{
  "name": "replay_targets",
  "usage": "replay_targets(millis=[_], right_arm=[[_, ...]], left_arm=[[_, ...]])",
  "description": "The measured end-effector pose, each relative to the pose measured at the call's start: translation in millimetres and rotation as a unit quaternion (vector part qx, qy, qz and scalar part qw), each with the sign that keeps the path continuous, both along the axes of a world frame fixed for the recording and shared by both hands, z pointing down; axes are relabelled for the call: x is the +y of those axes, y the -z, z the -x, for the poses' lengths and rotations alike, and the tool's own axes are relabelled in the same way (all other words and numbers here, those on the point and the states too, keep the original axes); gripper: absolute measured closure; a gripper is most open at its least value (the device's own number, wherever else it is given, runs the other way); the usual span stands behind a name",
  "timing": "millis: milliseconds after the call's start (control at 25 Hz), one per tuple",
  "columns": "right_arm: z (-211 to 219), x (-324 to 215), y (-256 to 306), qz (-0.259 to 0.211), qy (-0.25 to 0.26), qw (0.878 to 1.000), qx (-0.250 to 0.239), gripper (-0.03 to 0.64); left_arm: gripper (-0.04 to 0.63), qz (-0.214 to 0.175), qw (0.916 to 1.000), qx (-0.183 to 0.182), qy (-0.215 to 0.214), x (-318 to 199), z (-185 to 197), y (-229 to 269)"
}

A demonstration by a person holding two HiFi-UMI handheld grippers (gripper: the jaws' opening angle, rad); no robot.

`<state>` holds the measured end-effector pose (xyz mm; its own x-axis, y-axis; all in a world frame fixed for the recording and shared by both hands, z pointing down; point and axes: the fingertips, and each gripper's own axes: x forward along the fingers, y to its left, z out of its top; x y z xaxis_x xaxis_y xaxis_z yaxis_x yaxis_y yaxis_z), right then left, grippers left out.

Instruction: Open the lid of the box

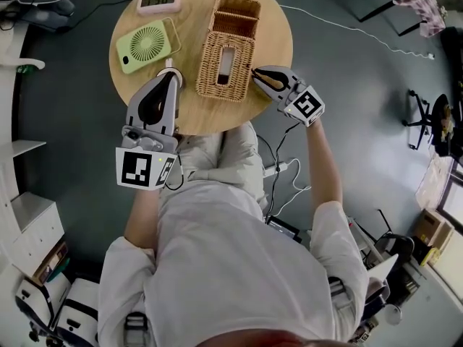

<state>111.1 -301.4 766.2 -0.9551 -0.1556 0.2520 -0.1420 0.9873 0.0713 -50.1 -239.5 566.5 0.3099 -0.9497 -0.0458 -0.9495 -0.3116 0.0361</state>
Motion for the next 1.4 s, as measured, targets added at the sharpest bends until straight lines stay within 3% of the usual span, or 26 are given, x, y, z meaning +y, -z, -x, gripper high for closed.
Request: replay_targets(millis=[40, 320, 680, 1040, 1240, 1400], right_arm=[[0.4, -0.2, -1.3, 0.002, -0.003, 1.0, 0.001, 0.584], [-7.7, -8.9, 21.9, 0.01, -0.025, 0.999, -0.034, 0.597], [9.2, -0.7, 103.2, 0.016, -0.043, 0.998, -0.05, 0.598], [71.1, -5.2, 155.9, 0.032, -0.015, 0.998, -0.054, 0.601], [111.4, -6.1, 161.9, 0.041, -0.012, 0.997, -0.065, 0.601], [151.1, -8.9, 162.1, 0.041, -0.009, 0.997, -0.064, 0.601]], left_arm=[[0.598, 0.001, 1.0, 0.0, 0.002, 1.0, 1.0, 0.3], [0.598, 0.008, 0.9999, 0.001, 0.012, 2.2, 11.6, 20.9], [0.598, -0.005, 0.9999, -0.004, 0.011, 4.7, 14.4, 117.0], [0.598, -0.01, 0.9997, -0.02, 0.011, 9.9, 30.3, 197.8], [0.598, 0.009, 0.9996, -0.026, -0.002, 11.6, 34.9, 203.3], [0.598, -0.002, 0.9996, -0.029, 0.0, 10.7, 46.1, 206.4]])
